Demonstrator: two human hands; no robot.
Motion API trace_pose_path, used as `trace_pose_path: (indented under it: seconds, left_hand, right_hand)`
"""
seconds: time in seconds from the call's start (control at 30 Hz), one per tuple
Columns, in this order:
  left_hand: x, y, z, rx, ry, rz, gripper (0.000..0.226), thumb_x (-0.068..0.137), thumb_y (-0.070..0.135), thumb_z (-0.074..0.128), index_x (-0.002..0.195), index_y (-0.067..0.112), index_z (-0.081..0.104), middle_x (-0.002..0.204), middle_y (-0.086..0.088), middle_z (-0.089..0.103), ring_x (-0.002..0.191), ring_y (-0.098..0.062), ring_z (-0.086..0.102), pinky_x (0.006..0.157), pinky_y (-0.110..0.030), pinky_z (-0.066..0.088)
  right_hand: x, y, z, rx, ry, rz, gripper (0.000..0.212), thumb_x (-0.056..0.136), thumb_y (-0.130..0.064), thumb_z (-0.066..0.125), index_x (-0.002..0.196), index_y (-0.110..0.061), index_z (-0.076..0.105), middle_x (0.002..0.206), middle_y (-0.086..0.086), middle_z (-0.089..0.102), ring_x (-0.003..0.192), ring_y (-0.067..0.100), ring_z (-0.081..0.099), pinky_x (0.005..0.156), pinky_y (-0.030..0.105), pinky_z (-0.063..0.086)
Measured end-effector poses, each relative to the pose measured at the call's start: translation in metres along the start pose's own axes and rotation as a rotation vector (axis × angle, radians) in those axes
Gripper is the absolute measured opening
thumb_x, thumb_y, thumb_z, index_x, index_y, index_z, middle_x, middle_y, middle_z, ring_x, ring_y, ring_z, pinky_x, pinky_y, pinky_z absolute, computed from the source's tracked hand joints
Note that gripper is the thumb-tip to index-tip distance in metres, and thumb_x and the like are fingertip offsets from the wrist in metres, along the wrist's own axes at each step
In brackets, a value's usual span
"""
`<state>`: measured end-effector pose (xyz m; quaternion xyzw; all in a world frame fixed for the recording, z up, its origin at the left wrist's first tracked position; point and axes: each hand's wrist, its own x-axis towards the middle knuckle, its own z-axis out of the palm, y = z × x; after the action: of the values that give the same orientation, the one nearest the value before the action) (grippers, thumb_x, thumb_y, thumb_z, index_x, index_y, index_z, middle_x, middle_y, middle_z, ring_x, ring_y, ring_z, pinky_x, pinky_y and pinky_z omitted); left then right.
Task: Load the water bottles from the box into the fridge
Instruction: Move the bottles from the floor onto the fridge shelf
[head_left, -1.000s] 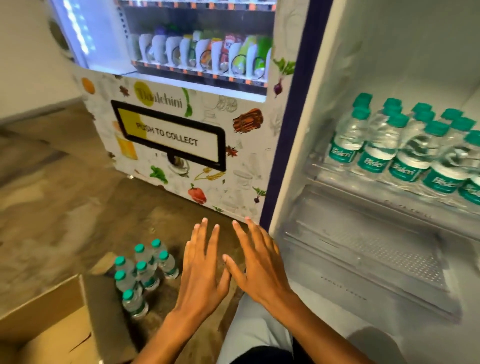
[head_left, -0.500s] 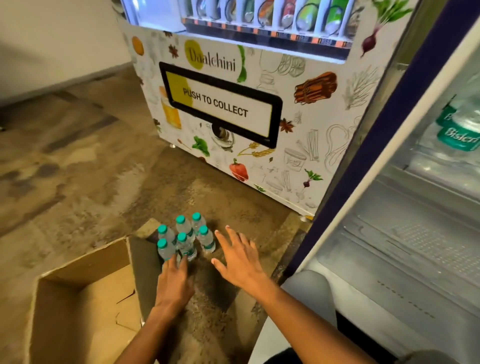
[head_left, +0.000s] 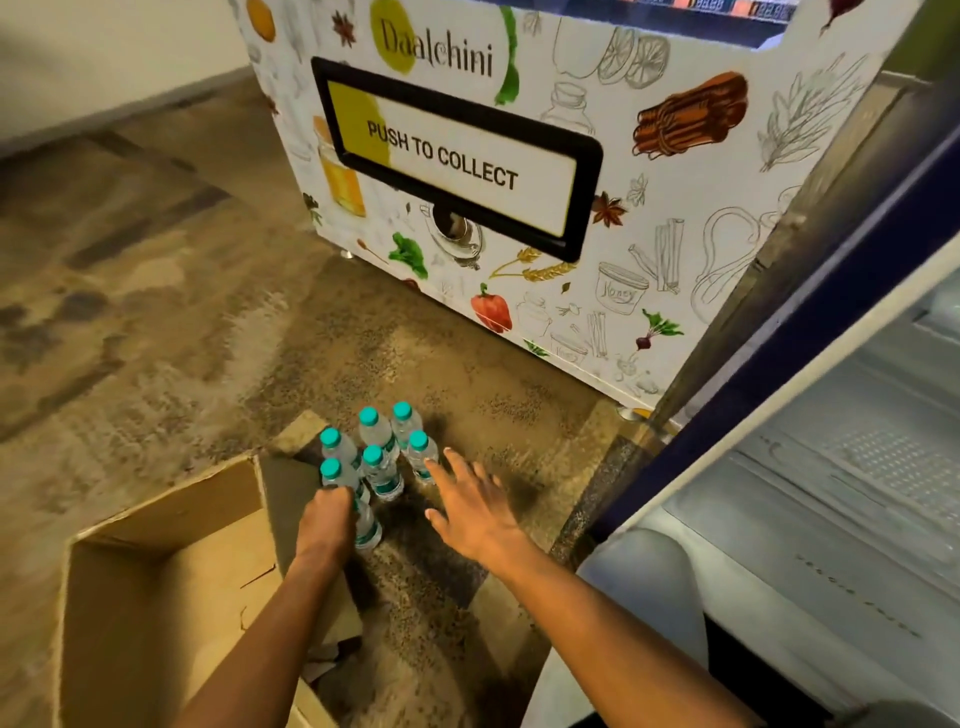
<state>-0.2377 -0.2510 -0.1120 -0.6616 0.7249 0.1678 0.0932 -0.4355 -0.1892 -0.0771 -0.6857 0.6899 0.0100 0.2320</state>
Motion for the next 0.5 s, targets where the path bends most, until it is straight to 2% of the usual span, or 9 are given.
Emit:
trace_pose_path:
  seconds: [0.33, 0.5]
  left_hand:
    - [0.005, 0.007, 0.005, -0.064, 0.067, -0.056, 0.013, 0.094, 0.010, 0.051, 0.103, 0.005, 0.059, 0.108, -0.020, 0.062, 0.100, -0.034, 0.061, 0.080, -0.039, 0.049]
    - [0.015, 0.001, 0.010, -0.108, 0.077, -0.082, 0.012, 0.092, 0.006, 0.054, 0.102, 0.005, 0.060, 0.107, -0.019, 0.064, 0.098, -0.033, 0.062, 0.079, -0.039, 0.050]
  right_hand:
    - [0.047, -0.005, 0.015, 0.006, -0.050, 0.035, 0.071, 0.098, -0.025, 0.054, 0.154, -0.031, 0.012, 0.163, 0.003, 0.007, 0.140, 0.039, 0.029, 0.111, 0.055, 0.033]
    - [0.077, -0.008, 0.016, -0.071, -0.076, -0.002, 0.084, 0.093, -0.002, 0.057, 0.156, -0.030, 0.010, 0.164, -0.004, -0.006, 0.137, 0.038, 0.031, 0.110, 0.052, 0.034]
